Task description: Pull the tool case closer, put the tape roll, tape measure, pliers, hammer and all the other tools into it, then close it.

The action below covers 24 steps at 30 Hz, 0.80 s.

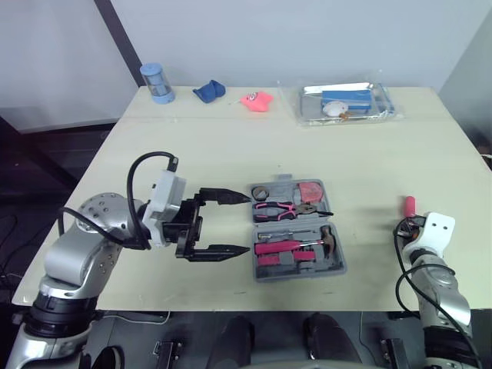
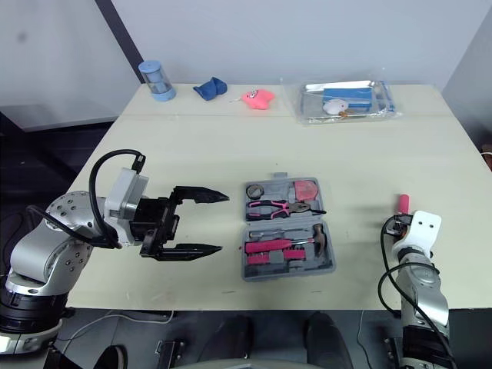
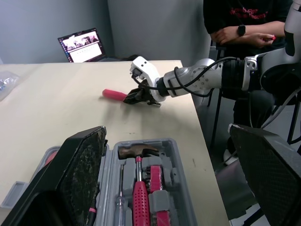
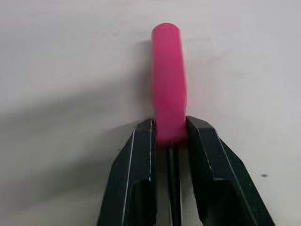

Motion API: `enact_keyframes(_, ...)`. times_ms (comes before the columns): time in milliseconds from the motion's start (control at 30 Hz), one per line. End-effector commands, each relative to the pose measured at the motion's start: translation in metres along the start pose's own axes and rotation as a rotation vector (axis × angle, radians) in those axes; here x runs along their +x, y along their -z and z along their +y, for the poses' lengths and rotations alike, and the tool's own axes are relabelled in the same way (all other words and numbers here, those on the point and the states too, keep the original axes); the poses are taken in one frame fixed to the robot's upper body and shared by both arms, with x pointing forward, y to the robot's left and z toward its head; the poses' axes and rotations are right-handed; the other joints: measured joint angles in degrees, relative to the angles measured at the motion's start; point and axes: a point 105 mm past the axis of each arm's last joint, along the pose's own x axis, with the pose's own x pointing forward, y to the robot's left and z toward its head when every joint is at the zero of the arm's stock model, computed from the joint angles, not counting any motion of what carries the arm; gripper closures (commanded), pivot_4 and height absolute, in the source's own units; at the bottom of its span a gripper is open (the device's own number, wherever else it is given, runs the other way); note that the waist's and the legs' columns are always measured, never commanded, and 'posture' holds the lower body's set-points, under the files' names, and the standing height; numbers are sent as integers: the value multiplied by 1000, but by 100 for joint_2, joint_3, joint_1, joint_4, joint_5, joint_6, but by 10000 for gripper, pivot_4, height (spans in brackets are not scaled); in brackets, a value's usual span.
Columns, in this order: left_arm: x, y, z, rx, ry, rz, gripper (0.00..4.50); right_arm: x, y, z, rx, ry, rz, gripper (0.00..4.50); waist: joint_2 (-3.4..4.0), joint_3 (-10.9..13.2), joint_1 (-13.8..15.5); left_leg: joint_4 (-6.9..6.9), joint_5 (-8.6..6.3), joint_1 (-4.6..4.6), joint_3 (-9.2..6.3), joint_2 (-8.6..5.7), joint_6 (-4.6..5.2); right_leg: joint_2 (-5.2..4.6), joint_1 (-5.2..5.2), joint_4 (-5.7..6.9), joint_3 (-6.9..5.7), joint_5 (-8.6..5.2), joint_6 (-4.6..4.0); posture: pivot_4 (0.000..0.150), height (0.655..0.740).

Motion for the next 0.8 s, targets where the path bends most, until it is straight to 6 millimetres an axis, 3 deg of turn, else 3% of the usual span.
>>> enact_keyframes(33,0,-7,-3,29,16,-4,0,-1,-5,-9,-27,13,-19,41188,0,0,-1,0,0,0,0,0,0,0,0,0,0,0,0,1500,7400)
enact_keyframes(267,-2,-6,-4,26,10,-6,0,-7,-20,-16,-99,-43,-55,41188,1,1,-4,0,0,0,0,0,0,0,0,0,0,0,0,1500,7400)
enact_keyframes(467,-5,-1,-5,20,11,8,0,-22,-54,-8,-268,-306,-129,41188,13,8,-14,0,0,1,2,0,0,0,-1,0,2,0,0,1500,7400)
enact_keyframes(600,-11,10,-9,23,29,64,0,-48,-74,31,-411,-708,-117,41188,18,11,-42,0,0,3,5,1,1,1,0,0,5,0,0,1500,7400)
enact_keyframes(800,-22,25,-12,46,40,119,0,-88,-76,78,-556,-1137,-33,41188,14,13,-5,1,0,-3,0,4,1,5,0,-7,0,0,0,1500,7400)
